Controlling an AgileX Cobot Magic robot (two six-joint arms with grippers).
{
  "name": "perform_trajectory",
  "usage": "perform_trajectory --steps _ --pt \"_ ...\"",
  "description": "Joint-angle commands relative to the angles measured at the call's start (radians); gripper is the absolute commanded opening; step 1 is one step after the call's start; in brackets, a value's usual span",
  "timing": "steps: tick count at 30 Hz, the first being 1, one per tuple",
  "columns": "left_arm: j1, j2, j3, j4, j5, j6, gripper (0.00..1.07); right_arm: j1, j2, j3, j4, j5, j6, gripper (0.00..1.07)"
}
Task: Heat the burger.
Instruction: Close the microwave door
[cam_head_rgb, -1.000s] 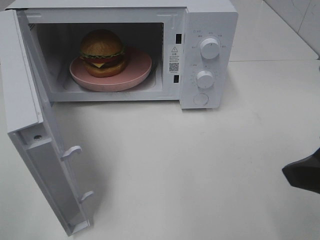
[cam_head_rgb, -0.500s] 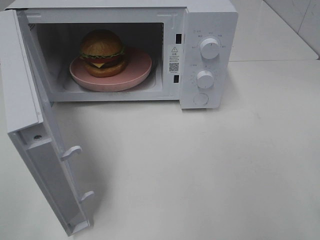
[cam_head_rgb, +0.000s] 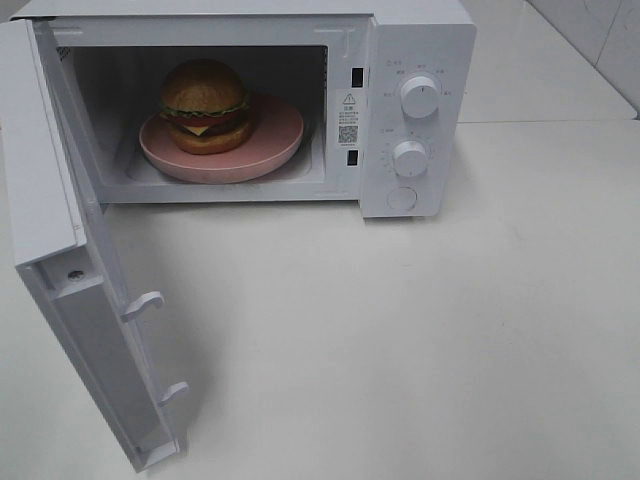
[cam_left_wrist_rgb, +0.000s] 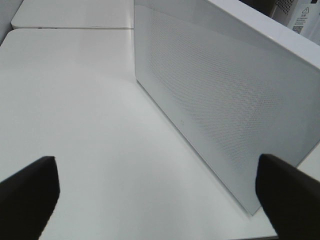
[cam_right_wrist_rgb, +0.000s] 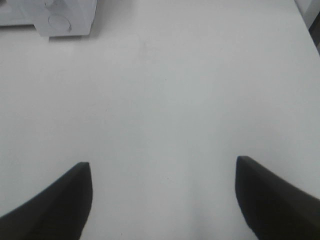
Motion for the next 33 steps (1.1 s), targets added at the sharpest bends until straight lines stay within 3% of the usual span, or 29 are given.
perform_trajectory --steps 1,9,33 --pt "0.0 -0.016 0.003 -0.005 -0.009 -0.002 1.0 -0.017 -0.099 0.003 -0.002 0.0 -0.01 0.76" --pt "0.0 -0.016 0.003 -0.005 -0.009 -0.002 1.0 -0.064 -0.23 0.003 -0.004 0.0 -0.008 0.76" --pt "0.0 -0.015 0.003 -0.005 -0.009 -0.003 1.0 -0.073 -0.23 0.003 -0.004 0.0 -0.008 0.76"
